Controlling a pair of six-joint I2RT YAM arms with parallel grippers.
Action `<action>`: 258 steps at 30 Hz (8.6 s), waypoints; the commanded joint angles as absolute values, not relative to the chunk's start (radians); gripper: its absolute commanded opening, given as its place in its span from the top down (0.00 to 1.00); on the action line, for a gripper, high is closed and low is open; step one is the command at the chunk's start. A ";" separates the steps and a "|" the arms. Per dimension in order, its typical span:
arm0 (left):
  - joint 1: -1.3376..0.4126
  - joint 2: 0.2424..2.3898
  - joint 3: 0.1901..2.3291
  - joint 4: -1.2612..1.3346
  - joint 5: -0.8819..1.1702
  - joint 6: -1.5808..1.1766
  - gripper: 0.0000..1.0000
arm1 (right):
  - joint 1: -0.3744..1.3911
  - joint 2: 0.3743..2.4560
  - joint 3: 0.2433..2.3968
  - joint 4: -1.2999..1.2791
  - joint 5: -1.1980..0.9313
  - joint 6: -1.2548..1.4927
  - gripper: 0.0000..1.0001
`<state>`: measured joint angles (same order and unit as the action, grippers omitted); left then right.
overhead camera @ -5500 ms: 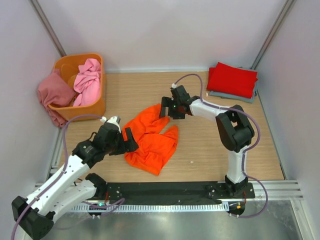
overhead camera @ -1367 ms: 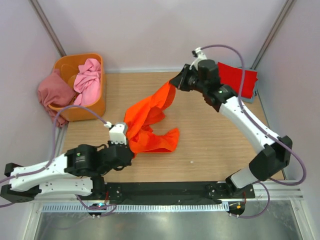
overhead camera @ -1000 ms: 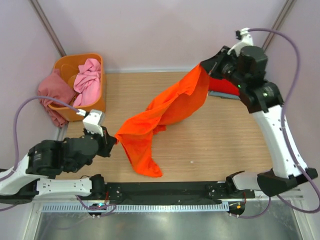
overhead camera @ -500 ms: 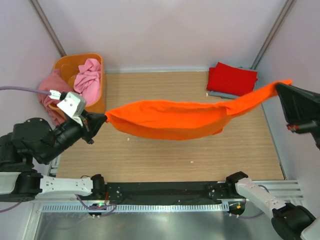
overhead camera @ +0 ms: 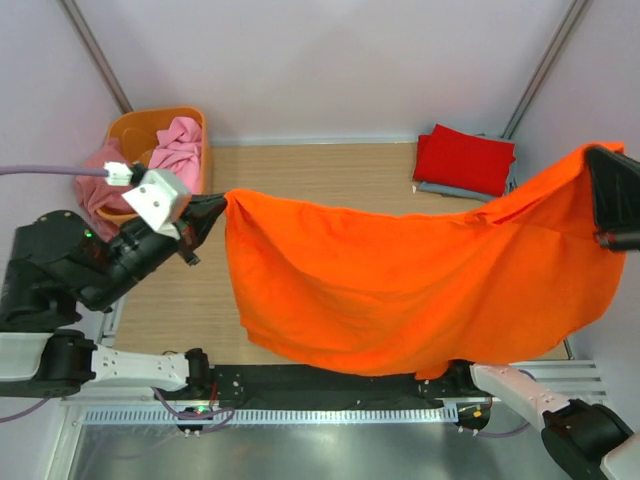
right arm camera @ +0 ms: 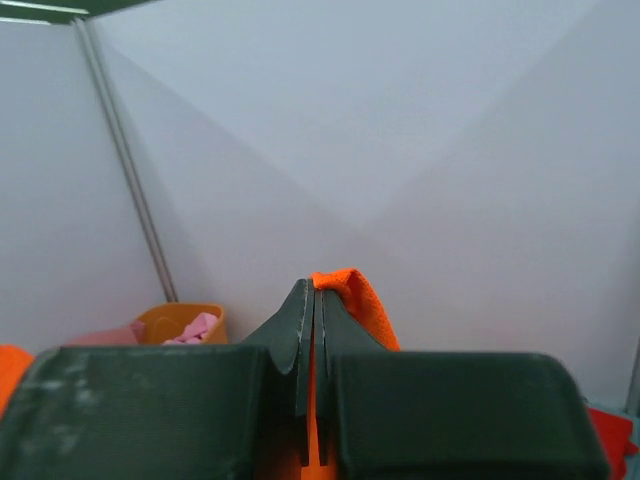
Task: Fold and stack the t-shirts
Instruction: Flatten the tshirt out, then fold the tshirt
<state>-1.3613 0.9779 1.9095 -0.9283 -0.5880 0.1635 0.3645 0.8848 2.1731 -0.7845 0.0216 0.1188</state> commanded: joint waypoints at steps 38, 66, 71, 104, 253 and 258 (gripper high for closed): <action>-0.256 1.608 1.531 -0.703 -0.061 -0.339 0.00 | 0.143 1.751 1.776 -0.456 0.054 0.351 0.00; -0.434 1.421 0.684 -0.258 -0.190 -0.824 0.05 | 0.387 2.236 1.779 -0.403 -0.034 0.350 0.07; -0.457 1.252 0.585 -0.348 -0.270 -0.909 0.07 | 0.423 2.324 1.851 -0.416 -0.044 0.350 0.07; -0.629 0.818 0.460 -0.811 -0.417 -1.163 0.32 | 0.551 1.402 1.128 -0.287 0.227 0.449 0.09; -0.285 1.549 1.068 -0.707 -0.333 -0.729 1.00 | 0.371 1.675 1.364 -0.761 0.374 0.482 0.99; -0.261 1.584 1.086 -0.701 -0.328 -0.726 1.00 | 0.357 1.726 1.385 -0.755 0.373 0.471 0.99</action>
<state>-0.2790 1.5673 1.0416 -0.7155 -0.3210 -0.7429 0.3679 1.7103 1.3357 -0.7784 0.3668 0.4950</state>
